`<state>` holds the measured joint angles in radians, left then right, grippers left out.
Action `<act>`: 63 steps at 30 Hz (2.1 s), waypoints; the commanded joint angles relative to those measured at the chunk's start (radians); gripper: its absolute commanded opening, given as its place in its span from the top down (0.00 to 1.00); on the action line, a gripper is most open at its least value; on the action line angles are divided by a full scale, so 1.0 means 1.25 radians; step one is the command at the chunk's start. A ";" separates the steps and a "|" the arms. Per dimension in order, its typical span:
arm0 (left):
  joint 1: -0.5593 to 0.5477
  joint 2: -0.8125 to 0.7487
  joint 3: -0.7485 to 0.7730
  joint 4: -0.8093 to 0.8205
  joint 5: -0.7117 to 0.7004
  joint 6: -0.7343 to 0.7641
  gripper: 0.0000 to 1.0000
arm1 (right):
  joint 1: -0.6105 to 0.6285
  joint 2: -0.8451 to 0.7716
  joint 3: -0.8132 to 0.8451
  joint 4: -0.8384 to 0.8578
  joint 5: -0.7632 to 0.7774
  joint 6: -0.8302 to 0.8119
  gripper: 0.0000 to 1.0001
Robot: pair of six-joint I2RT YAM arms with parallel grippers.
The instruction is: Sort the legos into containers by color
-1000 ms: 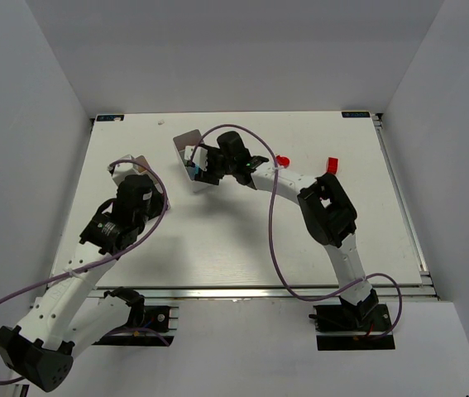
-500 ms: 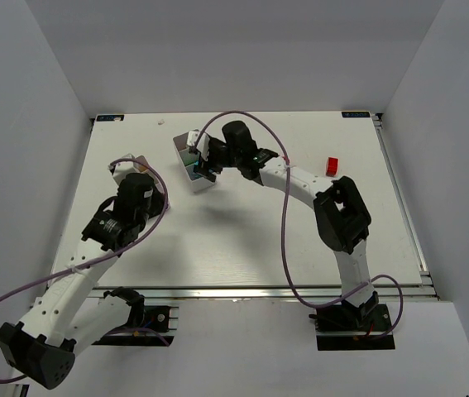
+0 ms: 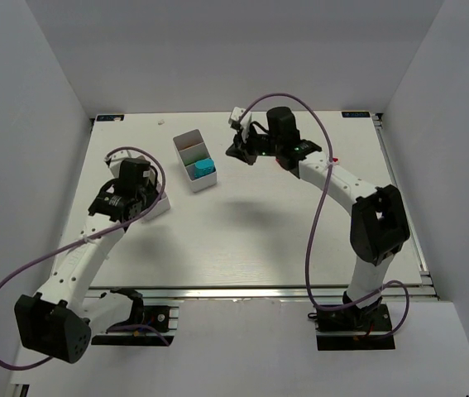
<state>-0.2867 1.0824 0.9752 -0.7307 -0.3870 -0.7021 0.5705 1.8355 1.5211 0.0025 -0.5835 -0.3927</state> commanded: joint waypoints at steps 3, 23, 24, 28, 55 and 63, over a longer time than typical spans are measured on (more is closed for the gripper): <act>0.012 0.054 0.033 0.067 -0.016 0.141 1.00 | -0.006 -0.049 -0.063 -0.001 -0.045 0.032 0.90; 0.066 0.230 0.078 0.107 0.019 0.127 0.50 | -0.070 -0.078 -0.085 -0.031 -0.030 0.022 0.11; 0.066 0.231 0.078 0.106 0.018 0.126 0.45 | -0.073 -0.078 -0.085 -0.030 -0.028 0.025 0.10; 0.069 0.229 0.078 0.099 0.009 0.122 0.26 | -0.091 -0.079 -0.085 -0.028 -0.018 0.039 0.11; 0.070 -0.011 -0.043 0.251 0.207 0.029 0.48 | -0.329 0.067 0.025 -0.289 0.829 0.464 0.11; 0.070 -0.015 -0.048 0.239 0.204 0.028 0.47 | -0.361 0.162 0.060 -0.299 0.797 0.502 0.12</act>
<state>-0.2047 1.0966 0.9226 -0.4347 -0.1413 -0.6567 0.1268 2.0117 1.5440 -0.3531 0.3935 0.1913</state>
